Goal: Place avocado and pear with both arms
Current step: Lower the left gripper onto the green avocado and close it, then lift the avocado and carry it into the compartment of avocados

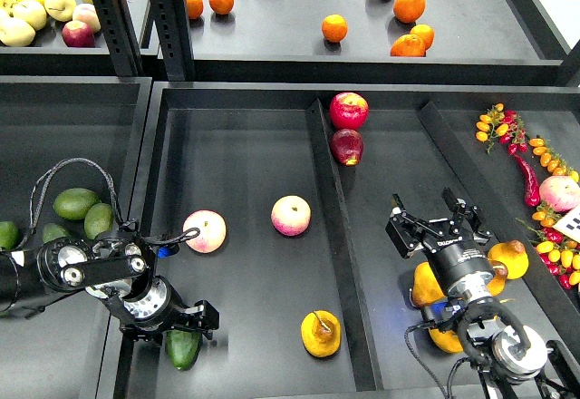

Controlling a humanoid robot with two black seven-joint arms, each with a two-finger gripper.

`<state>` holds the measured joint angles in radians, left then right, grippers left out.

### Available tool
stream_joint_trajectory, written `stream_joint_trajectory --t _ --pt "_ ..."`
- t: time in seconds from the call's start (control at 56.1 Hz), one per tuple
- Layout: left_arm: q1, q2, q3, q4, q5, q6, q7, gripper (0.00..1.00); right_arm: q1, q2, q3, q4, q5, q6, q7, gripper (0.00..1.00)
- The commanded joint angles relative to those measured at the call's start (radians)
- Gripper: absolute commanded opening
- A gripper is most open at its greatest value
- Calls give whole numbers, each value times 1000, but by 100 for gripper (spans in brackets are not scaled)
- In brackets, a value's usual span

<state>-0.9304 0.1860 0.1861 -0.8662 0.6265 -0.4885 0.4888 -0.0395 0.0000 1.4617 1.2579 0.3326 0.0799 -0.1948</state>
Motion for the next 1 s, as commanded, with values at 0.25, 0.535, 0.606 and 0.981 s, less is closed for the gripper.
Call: stream_joint_trajectory --t 0.25,0.535,0.606,0.981 --pt "-7 -3 -7 0 -74 0 0 32 0 0 2 0 14 1 0 100" --pt "-41 1 -20 -19 -106 0 0 27 0 0 -4 0 14 1 0 100" --pt "-70 13 -22 -33 -132 0 0 27 0 0 -6 0 14 1 -2 100" --pt "-162 179 -89 -40 -203 0 0 28 38 0 -12 1 16 -2 -5 100"
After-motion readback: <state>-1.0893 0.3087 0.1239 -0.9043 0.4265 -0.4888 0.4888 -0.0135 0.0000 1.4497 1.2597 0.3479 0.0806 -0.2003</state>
